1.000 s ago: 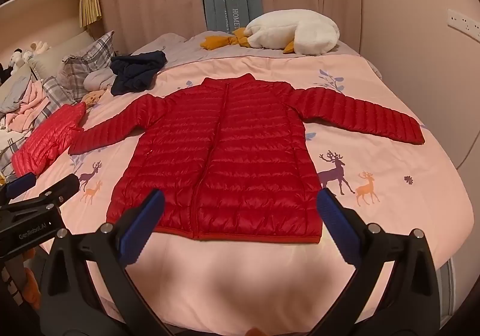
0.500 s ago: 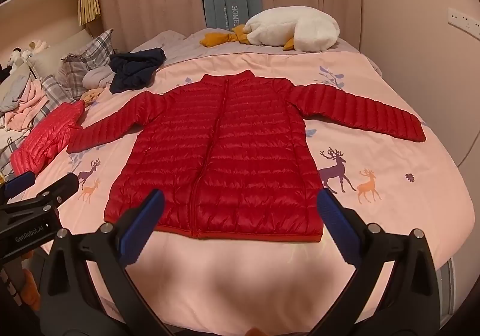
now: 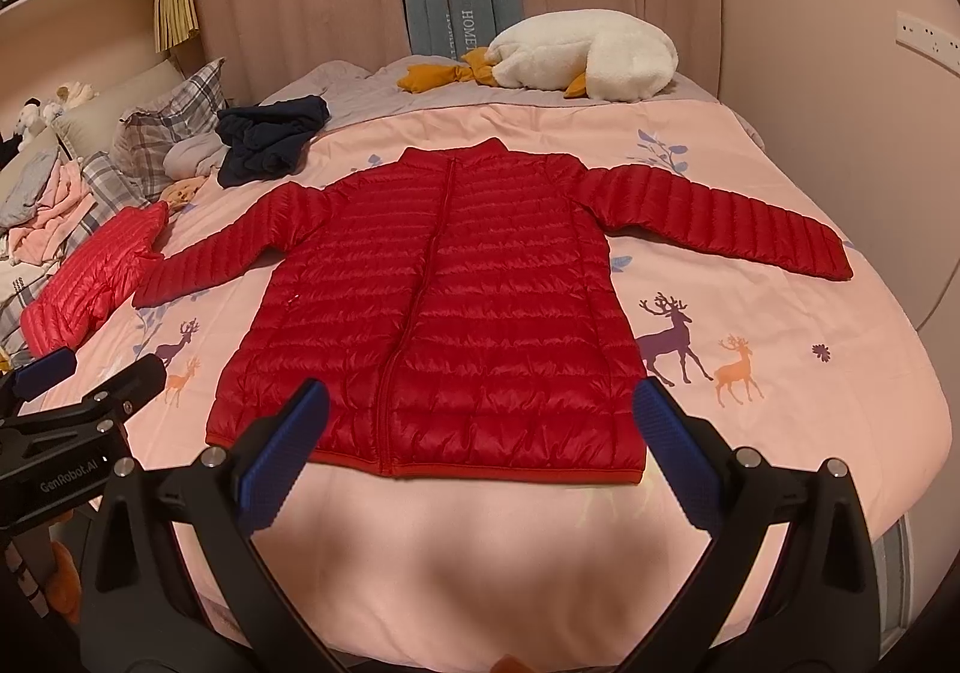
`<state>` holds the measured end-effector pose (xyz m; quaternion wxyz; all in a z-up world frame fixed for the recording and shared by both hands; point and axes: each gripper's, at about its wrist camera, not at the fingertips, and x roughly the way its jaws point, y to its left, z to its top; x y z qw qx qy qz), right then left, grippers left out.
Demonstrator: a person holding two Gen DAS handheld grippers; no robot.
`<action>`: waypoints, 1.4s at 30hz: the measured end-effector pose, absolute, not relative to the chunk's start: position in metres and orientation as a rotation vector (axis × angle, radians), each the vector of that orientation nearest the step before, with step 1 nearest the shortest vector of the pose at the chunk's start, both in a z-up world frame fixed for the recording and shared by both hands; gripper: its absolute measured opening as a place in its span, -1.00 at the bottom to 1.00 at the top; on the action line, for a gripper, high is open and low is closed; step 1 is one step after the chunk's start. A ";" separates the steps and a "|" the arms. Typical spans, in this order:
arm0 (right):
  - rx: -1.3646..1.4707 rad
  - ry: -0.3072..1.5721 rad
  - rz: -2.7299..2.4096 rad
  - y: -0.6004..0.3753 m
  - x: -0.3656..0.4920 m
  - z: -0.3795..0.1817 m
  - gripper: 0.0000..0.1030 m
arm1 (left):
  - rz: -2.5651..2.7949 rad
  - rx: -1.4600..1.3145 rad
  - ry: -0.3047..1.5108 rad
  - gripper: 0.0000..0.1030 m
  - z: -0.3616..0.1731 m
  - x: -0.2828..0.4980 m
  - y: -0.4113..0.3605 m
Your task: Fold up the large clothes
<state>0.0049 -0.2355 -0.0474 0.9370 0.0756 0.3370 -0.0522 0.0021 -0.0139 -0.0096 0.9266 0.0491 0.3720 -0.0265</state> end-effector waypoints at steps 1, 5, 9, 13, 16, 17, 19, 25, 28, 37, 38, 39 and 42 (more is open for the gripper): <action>0.154 0.688 -0.107 -0.235 0.005 -0.048 0.96 | -0.056 0.101 0.765 0.97 -0.010 0.002 -0.014; 0.155 0.687 -0.106 -0.235 0.005 -0.049 0.96 | -0.059 0.106 0.767 0.97 -0.012 0.002 -0.016; 0.155 0.688 -0.107 -0.235 0.005 -0.050 0.96 | -0.061 0.107 0.769 0.97 -0.012 0.002 -0.016; 0.156 0.687 -0.106 -0.235 0.005 -0.050 0.96 | -0.061 0.108 0.769 0.97 -0.012 0.002 -0.017; 0.155 0.688 -0.105 -0.235 0.005 -0.050 0.96 | -0.063 0.108 0.772 0.97 -0.012 0.002 -0.018; 0.155 0.689 -0.105 -0.235 0.005 -0.050 0.96 | -0.063 0.108 0.772 0.97 -0.012 0.002 -0.018; 0.156 0.689 -0.105 -0.235 0.005 -0.049 0.96 | -0.063 0.109 0.773 0.97 -0.012 0.003 -0.018; 0.156 0.689 -0.106 -0.235 0.005 -0.050 0.96 | -0.064 0.111 0.773 0.97 -0.013 0.003 -0.019; 0.156 0.688 -0.105 -0.235 0.005 -0.050 0.96 | -0.065 0.110 0.773 0.97 -0.013 0.003 -0.019; 0.155 0.687 -0.106 -0.236 0.005 -0.048 0.96 | -0.065 0.112 0.771 0.97 -0.013 0.003 -0.021; 0.155 0.687 -0.105 -0.236 0.005 -0.049 0.96 | -0.065 0.113 0.771 0.97 -0.013 0.003 -0.021; 0.156 0.688 -0.105 -0.236 0.005 -0.048 0.96 | -0.065 0.115 0.771 0.97 -0.013 0.003 -0.022; 0.155 0.686 -0.105 -0.236 0.005 -0.049 0.96 | -0.067 0.115 0.771 0.97 -0.013 0.003 -0.022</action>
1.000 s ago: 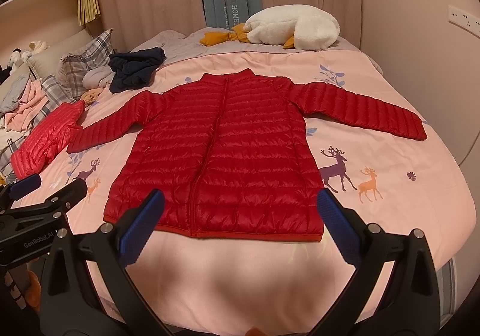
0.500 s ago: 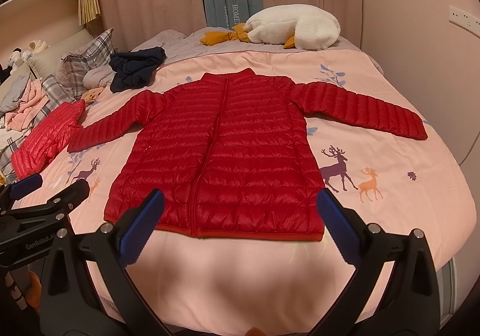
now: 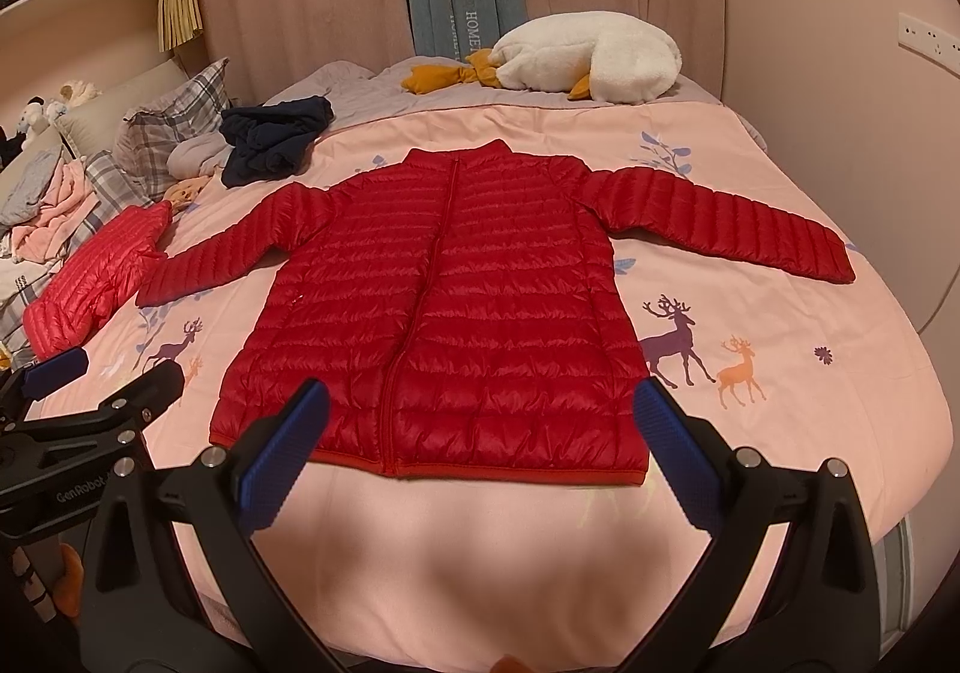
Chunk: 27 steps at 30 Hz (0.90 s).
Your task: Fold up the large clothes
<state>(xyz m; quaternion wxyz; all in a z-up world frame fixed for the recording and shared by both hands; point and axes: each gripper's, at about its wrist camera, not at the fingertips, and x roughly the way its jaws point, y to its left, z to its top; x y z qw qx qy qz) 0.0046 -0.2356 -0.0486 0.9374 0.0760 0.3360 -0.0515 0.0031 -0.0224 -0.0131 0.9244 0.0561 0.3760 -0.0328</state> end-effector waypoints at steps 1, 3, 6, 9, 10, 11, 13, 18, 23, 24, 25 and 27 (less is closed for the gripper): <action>0.155 0.687 -0.105 -0.236 0.005 -0.049 0.96 | -0.065 0.115 0.770 0.97 -0.013 0.003 -0.022; 0.156 0.688 -0.106 -0.236 0.005 -0.049 0.96 | -0.066 0.115 0.771 0.97 -0.013 0.003 -0.022; 0.155 0.687 -0.107 -0.235 0.004 -0.049 0.96 | -0.068 0.118 0.770 0.97 -0.013 0.003 -0.025; 0.156 0.687 -0.106 -0.235 0.004 -0.049 0.96 | -0.071 0.120 0.772 0.97 -0.012 0.003 -0.026; 0.156 0.687 -0.108 -0.235 0.004 -0.050 0.96 | -0.071 0.120 0.772 0.97 -0.012 0.004 -0.027; 0.156 0.687 -0.108 -0.235 0.004 -0.048 0.96 | -0.071 0.121 0.772 0.97 -0.012 0.004 -0.027; 0.157 0.689 -0.108 -0.235 0.005 -0.049 0.96 | -0.072 0.121 0.774 0.97 -0.012 0.004 -0.027; 0.231 0.676 -0.028 -0.239 0.008 -0.048 0.96 | -0.086 0.097 0.788 0.97 -0.016 0.010 -0.024; 0.518 0.603 0.218 -0.263 0.012 -0.060 0.96 | -0.191 -0.120 0.838 0.97 -0.034 0.031 0.005; 0.530 0.595 0.222 -0.265 0.014 -0.062 0.96 | -0.214 -0.175 0.840 0.97 -0.038 0.036 0.012; 0.541 0.585 0.223 -0.266 0.016 -0.065 0.96 | -0.243 -0.242 0.839 0.97 -0.045 0.043 0.022; 0.544 0.574 0.226 -0.266 0.020 -0.071 0.96 | -0.276 -0.340 0.842 0.97 -0.056 0.055 0.036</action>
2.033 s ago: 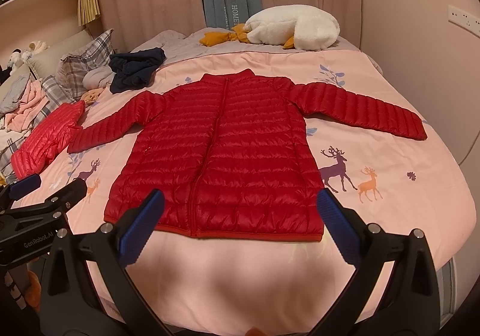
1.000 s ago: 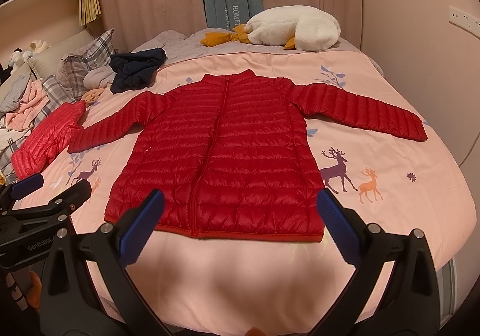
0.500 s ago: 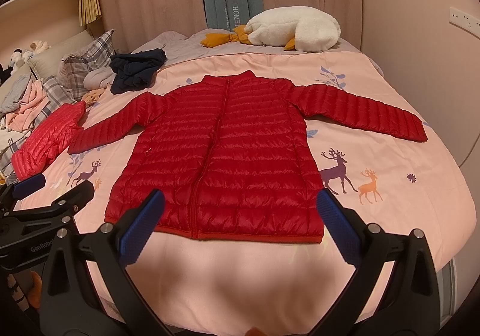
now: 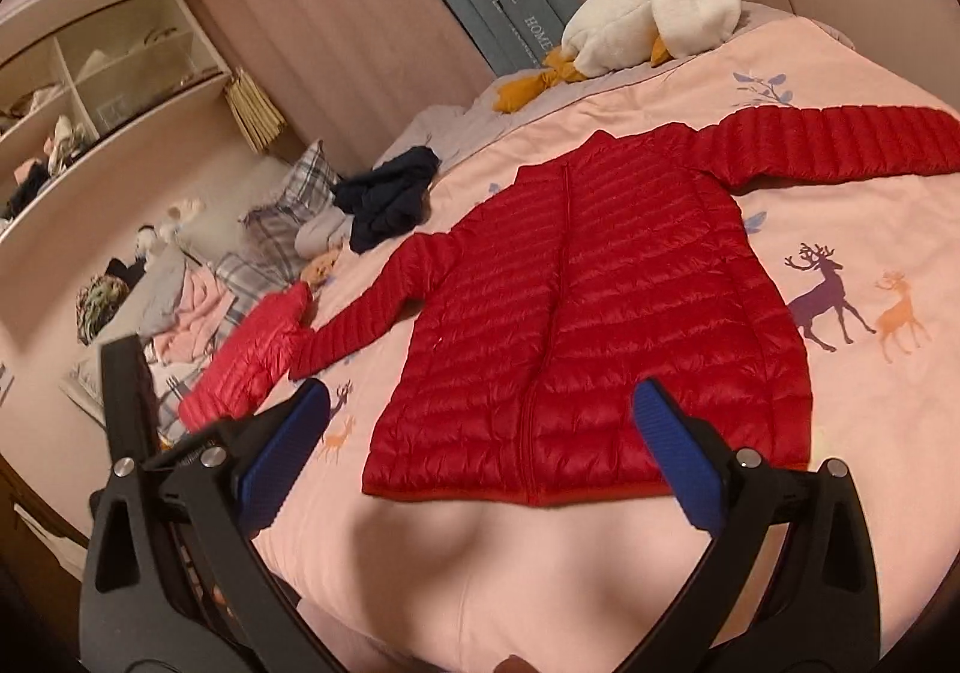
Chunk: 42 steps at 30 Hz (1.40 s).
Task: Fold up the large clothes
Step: 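Move the left tool to the sleeve nearest it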
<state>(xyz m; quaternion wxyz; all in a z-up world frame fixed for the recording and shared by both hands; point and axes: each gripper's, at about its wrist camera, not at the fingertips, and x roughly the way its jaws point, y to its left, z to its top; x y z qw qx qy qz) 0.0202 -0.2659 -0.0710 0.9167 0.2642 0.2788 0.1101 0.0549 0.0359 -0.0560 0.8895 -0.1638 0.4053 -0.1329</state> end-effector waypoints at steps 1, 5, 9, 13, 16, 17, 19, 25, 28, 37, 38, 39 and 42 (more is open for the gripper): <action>0.541 0.571 0.223 -0.265 0.023 -0.075 0.96 | -0.295 -0.403 0.841 0.97 -0.064 0.064 0.046; 0.559 0.587 0.208 -0.265 0.036 -0.094 0.96 | -0.264 -0.480 0.841 0.97 -0.086 0.095 0.071; 0.582 0.686 0.277 -0.268 0.057 -0.113 0.96 | -0.258 -0.592 0.896 0.97 -0.111 0.138 0.109; 0.597 0.667 0.302 -0.271 0.064 -0.119 0.96 | -0.200 -0.791 0.888 0.97 -0.132 0.189 0.167; 0.541 0.666 0.283 -0.267 0.071 -0.120 0.96 | -0.159 -0.902 0.859 0.97 -0.146 0.221 0.206; 0.533 0.670 0.275 -0.268 0.075 -0.121 0.96 | -0.159 -0.938 0.852 0.97 -0.151 0.230 0.216; 0.532 0.682 0.264 -0.270 0.084 -0.125 0.96 | -0.133 -1.024 0.833 0.97 -0.163 0.245 0.238; 0.569 0.718 0.241 -0.279 0.105 -0.141 0.96 | -0.111 -1.250 0.724 0.97 -0.191 0.275 0.279; 0.576 0.728 0.230 -0.283 0.113 -0.147 0.96 | -0.126 -1.262 0.669 0.97 -0.187 0.289 0.287; 0.559 0.735 0.215 -0.286 0.131 -0.154 0.96 | -0.058 -1.310 0.590 0.97 -0.194 0.322 0.303; 0.560 0.736 0.215 -0.286 0.132 -0.154 0.96 | -0.043 -1.309 0.583 0.97 -0.193 0.324 0.304; 0.560 0.737 0.215 -0.285 0.133 -0.154 0.96 | -0.033 -1.306 0.575 0.97 -0.193 0.323 0.306; 0.554 0.737 0.205 -0.286 0.135 -0.154 0.96 | 0.011 -1.327 0.549 0.97 -0.195 0.325 0.311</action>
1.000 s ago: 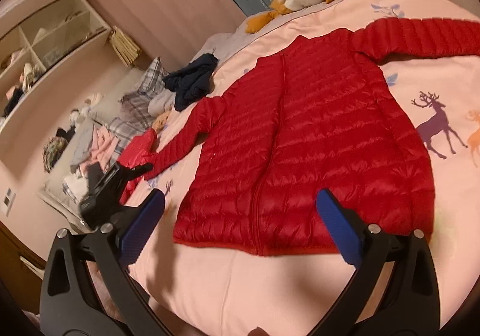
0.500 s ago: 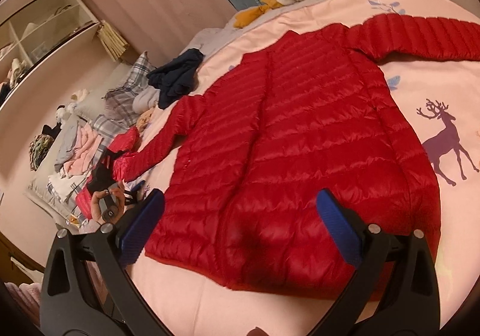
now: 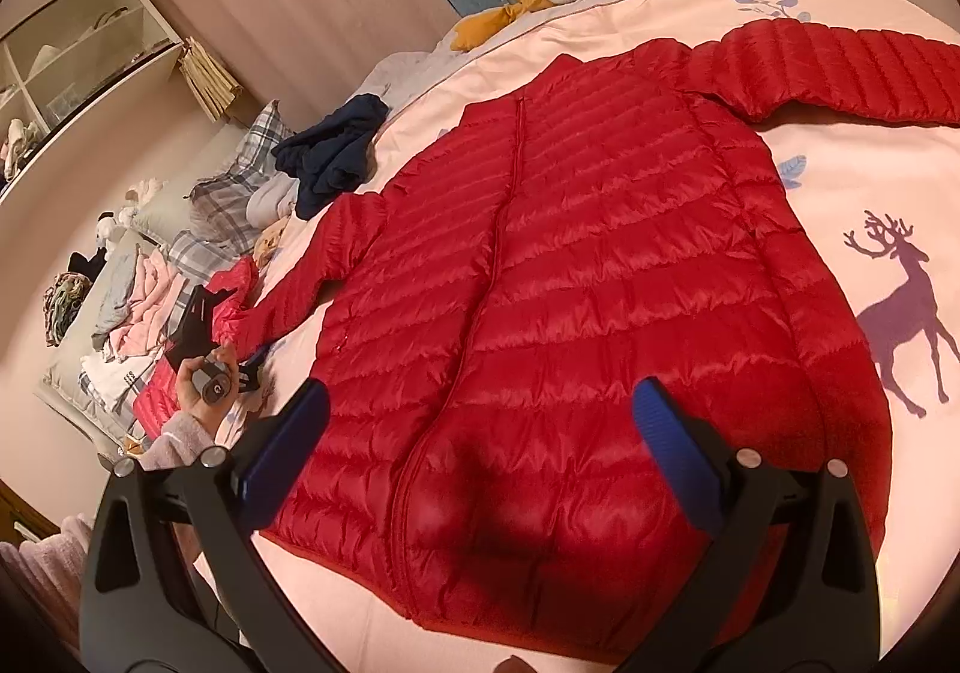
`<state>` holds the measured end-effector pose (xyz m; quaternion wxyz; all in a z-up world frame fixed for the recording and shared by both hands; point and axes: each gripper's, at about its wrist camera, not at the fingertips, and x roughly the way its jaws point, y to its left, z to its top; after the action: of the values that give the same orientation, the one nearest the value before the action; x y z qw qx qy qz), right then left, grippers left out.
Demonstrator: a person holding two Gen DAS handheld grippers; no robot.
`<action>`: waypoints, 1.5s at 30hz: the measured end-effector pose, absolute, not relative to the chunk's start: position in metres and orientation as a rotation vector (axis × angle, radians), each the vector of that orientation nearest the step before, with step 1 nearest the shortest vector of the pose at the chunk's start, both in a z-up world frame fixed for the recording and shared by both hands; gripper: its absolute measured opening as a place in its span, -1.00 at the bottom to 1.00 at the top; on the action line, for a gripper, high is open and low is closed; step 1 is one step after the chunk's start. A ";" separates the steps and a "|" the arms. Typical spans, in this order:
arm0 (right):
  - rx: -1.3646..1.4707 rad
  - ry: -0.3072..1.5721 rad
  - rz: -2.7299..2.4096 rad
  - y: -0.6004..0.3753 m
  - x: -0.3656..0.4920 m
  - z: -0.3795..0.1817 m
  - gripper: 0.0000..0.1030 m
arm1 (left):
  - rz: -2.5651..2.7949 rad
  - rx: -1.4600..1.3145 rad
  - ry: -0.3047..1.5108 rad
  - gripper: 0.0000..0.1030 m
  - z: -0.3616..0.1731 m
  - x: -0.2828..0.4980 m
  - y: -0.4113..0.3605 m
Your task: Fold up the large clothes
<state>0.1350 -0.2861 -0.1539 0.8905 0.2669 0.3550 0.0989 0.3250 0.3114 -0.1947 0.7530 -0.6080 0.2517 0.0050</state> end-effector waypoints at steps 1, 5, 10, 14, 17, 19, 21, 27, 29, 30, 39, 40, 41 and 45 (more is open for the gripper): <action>0.551 0.736 0.203 -0.287 0.136 -0.153 0.96 | 0.024 -1.350 0.532 0.97 -0.196 0.323 0.315; 0.546 0.730 0.186 -0.291 0.137 -0.155 0.96 | 0.052 -1.379 0.544 0.97 -0.199 0.323 0.324; 0.554 0.753 0.177 -0.290 0.143 -0.163 0.96 | 0.090 -1.277 0.600 0.97 -0.192 0.340 0.313; 0.515 0.750 0.178 -0.284 0.144 -0.161 0.96 | 0.082 -1.304 0.625 -0.24 -0.205 0.342 0.314; 0.500 0.747 0.169 -0.283 0.145 -0.159 0.96 | 0.100 -1.362 0.645 -0.70 -0.227 0.339 0.322; 0.507 0.748 0.168 -0.284 0.146 -0.160 0.96 | 0.094 -1.350 0.628 -0.72 -0.228 0.336 0.322; 0.510 0.750 0.168 -0.284 0.146 -0.160 0.96 | 0.110 -1.300 0.634 -0.78 -0.222 0.336 0.318; 0.495 0.730 0.164 -0.286 0.139 -0.153 0.96 | 0.154 -1.155 0.644 -0.79 -0.189 0.334 0.302; 0.501 0.718 0.165 -0.289 0.135 -0.151 0.96 | 0.163 -1.036 0.647 -0.79 -0.163 0.335 0.289; 0.504 0.713 0.166 -0.290 0.133 -0.150 0.96 | 0.166 -0.976 0.646 -0.79 -0.150 0.336 0.282; 0.545 0.678 0.156 -0.306 0.110 -0.148 0.96 | 0.016 -0.322 0.573 -0.79 -0.030 0.333 0.126; 0.550 0.673 0.152 -0.309 0.108 -0.148 0.96 | -0.016 -0.228 0.569 -0.79 -0.023 0.330 0.094; 0.555 0.668 0.146 -0.312 0.105 -0.148 0.96 | -0.052 -0.143 0.570 -0.79 -0.020 0.328 0.064; 0.581 0.658 0.127 -0.325 0.096 -0.150 0.96 | -0.170 0.074 0.604 -0.79 -0.034 0.317 -0.030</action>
<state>0.0956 -0.3249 -0.1495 0.9033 0.2808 0.3185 0.0615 0.3173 -0.0300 -0.0338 0.9505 0.0363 0.2972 -0.0837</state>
